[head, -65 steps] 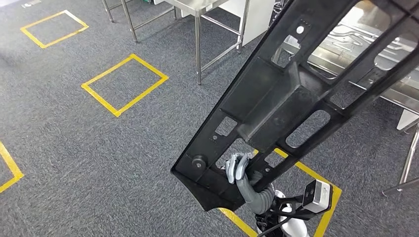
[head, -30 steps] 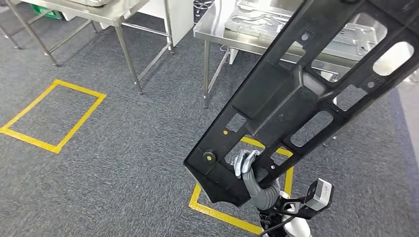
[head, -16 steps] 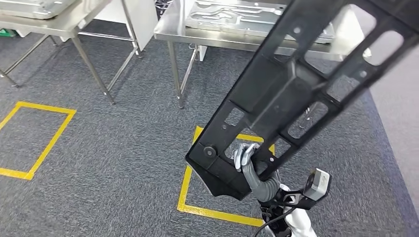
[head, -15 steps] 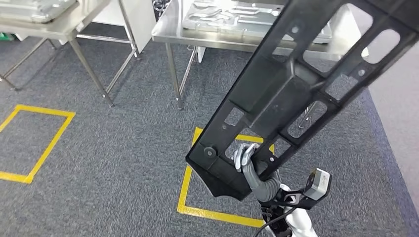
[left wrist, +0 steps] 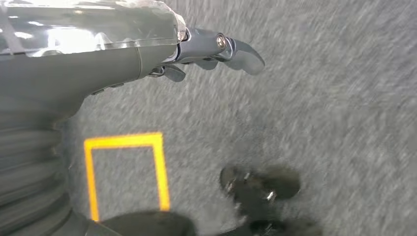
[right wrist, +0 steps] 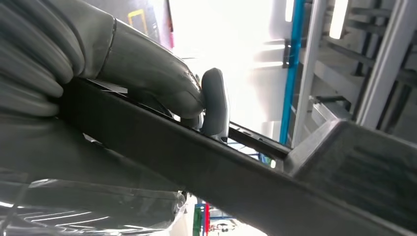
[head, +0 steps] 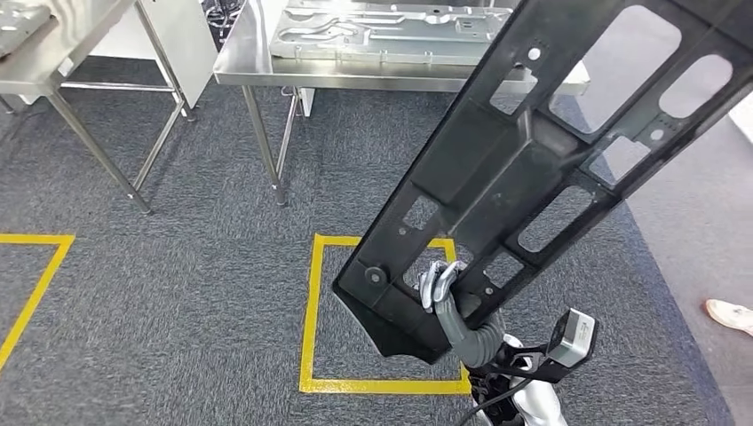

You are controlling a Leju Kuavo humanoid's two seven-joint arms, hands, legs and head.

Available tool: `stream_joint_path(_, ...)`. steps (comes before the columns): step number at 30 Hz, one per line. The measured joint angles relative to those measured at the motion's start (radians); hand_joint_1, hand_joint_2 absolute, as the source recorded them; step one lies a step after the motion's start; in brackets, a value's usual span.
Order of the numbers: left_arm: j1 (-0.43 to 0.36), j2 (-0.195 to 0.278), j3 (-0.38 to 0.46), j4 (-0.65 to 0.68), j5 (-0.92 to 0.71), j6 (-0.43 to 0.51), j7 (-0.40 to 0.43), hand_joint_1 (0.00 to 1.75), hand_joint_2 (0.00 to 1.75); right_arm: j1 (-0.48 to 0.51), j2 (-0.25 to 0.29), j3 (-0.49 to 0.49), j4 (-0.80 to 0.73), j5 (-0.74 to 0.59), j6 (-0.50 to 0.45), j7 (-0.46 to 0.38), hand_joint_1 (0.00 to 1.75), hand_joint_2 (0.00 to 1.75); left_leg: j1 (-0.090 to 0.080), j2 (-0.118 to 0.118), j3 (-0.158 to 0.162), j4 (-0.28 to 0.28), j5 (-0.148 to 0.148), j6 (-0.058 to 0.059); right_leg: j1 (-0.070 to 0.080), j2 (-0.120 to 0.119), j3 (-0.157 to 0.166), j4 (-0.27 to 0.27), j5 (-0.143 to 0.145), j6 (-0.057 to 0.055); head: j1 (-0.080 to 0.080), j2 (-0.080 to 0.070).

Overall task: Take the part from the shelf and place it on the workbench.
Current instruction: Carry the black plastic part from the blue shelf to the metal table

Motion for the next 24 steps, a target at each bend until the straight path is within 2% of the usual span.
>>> stream_joint_path(1,0.000,0.000,-0.002,0.000,0.001,-0.001,0.002,0.00,1.75,0.000,0.001,0.000,-0.002,0.003,0.000,0.001,1.75,1.75,-0.002,0.010,0.001,-0.001,0.001,0.004,0.000,-0.028,-0.026,0.057,-0.031,0.004,0.000,0.000)
stream_joint_path(2,0.004,0.001,-0.003,0.000,0.002,-0.003,0.005,0.00,1.75,0.000,0.002,0.000,-0.003,0.005,0.000,0.001,1.75,1.75,-0.003,0.019,0.000,-0.001,0.000,0.006,-0.002,-0.044,-0.058,0.124,-0.063,0.007,0.000,0.000)
stream_joint_path(3,0.008,0.001,-0.004,0.000,0.003,-0.005,0.007,0.00,1.75,0.001,0.003,0.000,-0.004,0.006,-0.001,0.002,1.75,1.75,-0.004,0.028,0.000,-0.001,0.000,0.006,-0.005,-0.051,-0.085,0.181,-0.083,0.011,0.000,0.000)
stream_joint_path(4,0.012,0.001,-0.005,0.000,0.004,-0.006,0.009,0.00,1.75,0.002,0.004,0.000,-0.004,0.006,-0.001,0.002,1.75,1.75,-0.005,0.035,0.000,-0.001,-0.001,0.006,-0.007,-0.054,-0.097,0.209,-0.087,0.013,0.000,0.000)
stream_joint_path(5,0.015,0.001,-0.005,0.000,0.005,-0.008,0.010,0.00,1.75,0.002,0.005,-0.001,-0.004,0.006,-0.001,0.002,1.75,1.75,-0.005,0.041,-0.001,0.000,-0.002,0.006,-0.009,-0.057,-0.090,0.199,-0.072,0.014,0.000,0.000)
stream_joint_path(6,0.016,0.001,-0.006,0.000,0.006,-0.009,0.011,0.00,1.75,0.002,0.005,-0.001,-0.004,0.006,-0.001,0.002,1.75,1.75,-0.005,0.043,0.000,0.000,-0.002,0.005,-0.010,-0.059,-0.063,0.151,-0.044,0.013,0.000,0.000)
stream_joint_path(7,0.017,0.001,-0.006,0.000,0.008,-0.010,0.014,0.00,1.75,0.002,0.006,-0.001,-0.004,0.007,-0.001,0.002,1.75,1.75,-0.005,0.045,0.002,0.001,-0.004,0.003,-0.011,-0.063,-0.024,0.081,-0.011,0.010,0.000,0.000)
stream_joint_path(9,0.019,0.000,-0.007,0.000,0.010,-0.012,0.018,0.00,1.75,-0.004,0.009,-0.002,-0.006,0.010,-0.001,0.002,1.75,1.75,-0.009,0.047,0.003,0.003,-0.007,-0.006,-0.006,-0.070,0.039,-0.036,0.024,0.000,0.000,0.000)
stream_joint_path(11,0.025,0.000,-0.008,0.000,0.011,-0.012,0.021,0.00,1.75,-0.013,0.011,-0.004,-0.009,0.013,-0.001,0.003,1.75,1.75,-0.012,0.049,0.003,0.003,-0.009,-0.018,0.001,-0.072,0.053,-0.069,0.024,-0.011,0.000,0.000)
stream_joint_path(13,0.030,0.000,-0.009,0.000,0.014,-0.014,0.024,0.00,1.75,-0.019,0.014,-0.006,-0.012,0.015,-0.002,0.008,1.75,1.75,-0.010,0.050,0.005,0.003,-0.012,-0.030,-0.002,-0.068,0.054,-0.074,0.027,-0.023,0.000,0.000)
stream_joint_path(14,0.031,0.000,-0.009,0.000,0.015,-0.017,0.025,0.00,1.75,-0.022,0.016,-0.007,-0.013,0.016,-0.003,0.011,1.75,1.75,-0.009,0.047,0.000,0.018,-0.023,-0.034,-0.004,-0.067,0.057,-0.078,0.028,-0.030,0.000,0.000)
stream_joint_path(16,0.033,0.001,-0.009,0.000,0.019,-0.026,0.025,0.00,1.75,-0.027,0.022,-0.007,-0.015,0.017,-0.003,0.015,1.75,1.75,-0.007,0.038,-0.042,0.111,-0.076,-0.041,-0.007,-0.067,0.062,-0.084,0.030,-0.040,0.000,0.000)
stream_joint_path(18,0.035,0.001,-0.009,0.000,0.022,-0.035,0.023,0.00,1.75,-0.028,0.026,-0.007,-0.015,0.017,-0.003,0.016,1.75,1.75,-0.006,0.035,-0.109,0.246,-0.133,-0.046,-0.005,-0.065,0.062,-0.083,0.028,-0.045,0.000,0.000)
stream_joint_path(19,0.034,0.001,-0.009,0.000,0.021,-0.039,0.021,0.00,1.75,-0.028,0.026,-0.007,-0.014,0.018,-0.003,0.016,1.75,1.75,-0.006,0.035,-0.130,0.286,-0.139,-0.048,-0.005,-0.063,0.063,-0.083,0.028,-0.045,0.000,0.000)
stream_joint_path(20,0.033,0.001,-0.009,0.000,0.021,-0.043,0.020,0.00,1.75,-0.027,0.026,-0.007,-0.014,0.019,-0.003,0.017,1.75,1.75,-0.005,0.035,-0.134,0.287,-0.125,-0.049,-0.005,-0.060,0.064,-0.082,0.027,-0.044,0.000,0.000)
stream_joint_path(21,0.032,0.001,-0.009,0.000,0.021,-0.046,0.019,0.00,1.75,-0.027,0.026,-0.007,-0.014,0.020,-0.003,0.017,1.75,1.75,-0.004,0.035,-0.118,0.248,-0.093,-0.049,-0.005,-0.057,0.066,-0.081,0.025,-0.043,0.000,0.000)
stream_joint_path(23,0.030,0.001,-0.009,0.000,0.020,-0.050,0.020,0.00,1.75,-0.028,0.026,-0.008,-0.014,0.020,-0.004,0.015,1.75,1.75,-0.002,0.032,-0.059,0.112,-0.022,-0.046,-0.004,-0.051,0.068,-0.074,0.019,-0.036,0.000,0.000)
stream_joint_path(24,0.029,0.002,-0.009,0.000,0.020,-0.051,0.020,0.00,1.75,-0.028,0.026,-0.008,-0.014,0.020,-0.004,0.014,1.75,1.75,-0.003,0.030,-0.035,0.060,-0.003,-0.042,-0.003,-0.049,0.067,-0.070,0.016,-0.031,0.000,0.000)
